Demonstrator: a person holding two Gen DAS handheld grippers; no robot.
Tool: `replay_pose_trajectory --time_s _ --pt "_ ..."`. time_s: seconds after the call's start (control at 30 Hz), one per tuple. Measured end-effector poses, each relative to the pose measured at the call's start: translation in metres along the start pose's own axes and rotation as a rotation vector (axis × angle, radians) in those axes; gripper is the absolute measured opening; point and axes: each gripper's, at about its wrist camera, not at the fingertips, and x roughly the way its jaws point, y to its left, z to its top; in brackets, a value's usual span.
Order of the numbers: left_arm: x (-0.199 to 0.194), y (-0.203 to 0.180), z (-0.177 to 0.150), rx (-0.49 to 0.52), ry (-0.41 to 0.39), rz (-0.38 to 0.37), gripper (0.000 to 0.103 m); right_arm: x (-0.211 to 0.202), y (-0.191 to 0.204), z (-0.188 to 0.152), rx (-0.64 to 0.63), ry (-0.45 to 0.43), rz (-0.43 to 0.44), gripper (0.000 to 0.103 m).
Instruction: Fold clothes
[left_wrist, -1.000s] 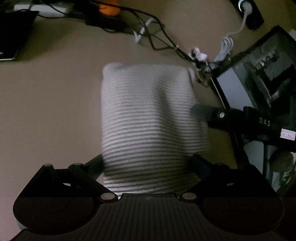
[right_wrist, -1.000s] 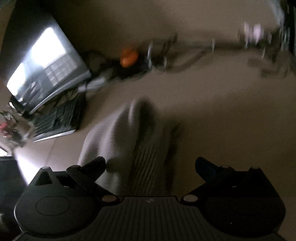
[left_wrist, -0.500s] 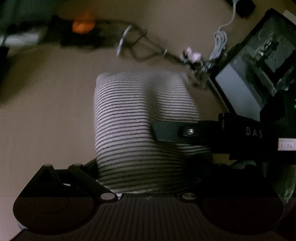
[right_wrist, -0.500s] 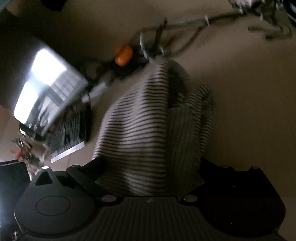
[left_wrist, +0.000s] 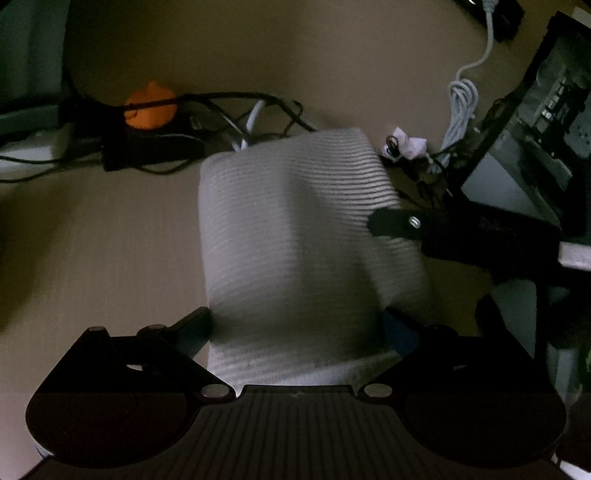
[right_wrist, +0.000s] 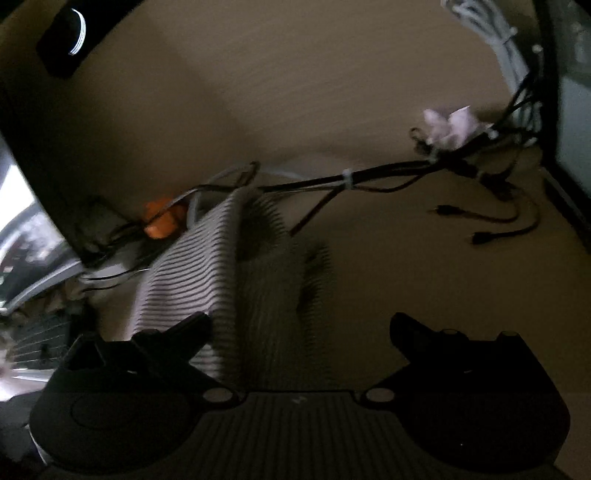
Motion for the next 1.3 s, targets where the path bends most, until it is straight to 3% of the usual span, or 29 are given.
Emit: replay_pose_trajectory --time_s 0.1,0.33,0.53,0.7,0.87,1.03,1.3 --pt "-0.004 -0.003 -0.003 0.027 0.007 0.029 0.1 0.004 0.011 -0.003 -0.074 0.001 -0.077 0.103" --pt "-0.023 -0.013 -0.015 0.123 -0.008 0.143 0.1 -0.04 0.001 -0.015 -0.153 -0.064 -0.06 0.103" --pt "-0.036 -0.013 -0.031 0.103 0.0 0.205 0.1 -0.041 0.019 -0.047 -0.288 -0.065 -0.192 0.103" --pt "-0.056 -0.008 -0.061 0.047 -0.013 0.275 0.101 -0.069 0.036 -0.071 -0.275 -0.079 -0.212 0.103" --pt "-0.075 0.002 -0.12 -0.046 -0.014 0.265 0.102 -0.108 0.052 -0.142 -0.266 -0.071 -0.222 0.103" --pt "-0.092 -0.009 -0.161 0.038 -0.148 0.287 0.103 -0.129 0.062 -0.2 -0.218 -0.053 -0.282 0.103" --pt "-0.094 -0.018 -0.176 0.078 -0.209 0.324 0.103 -0.144 0.048 -0.222 -0.185 -0.071 -0.293 0.103"
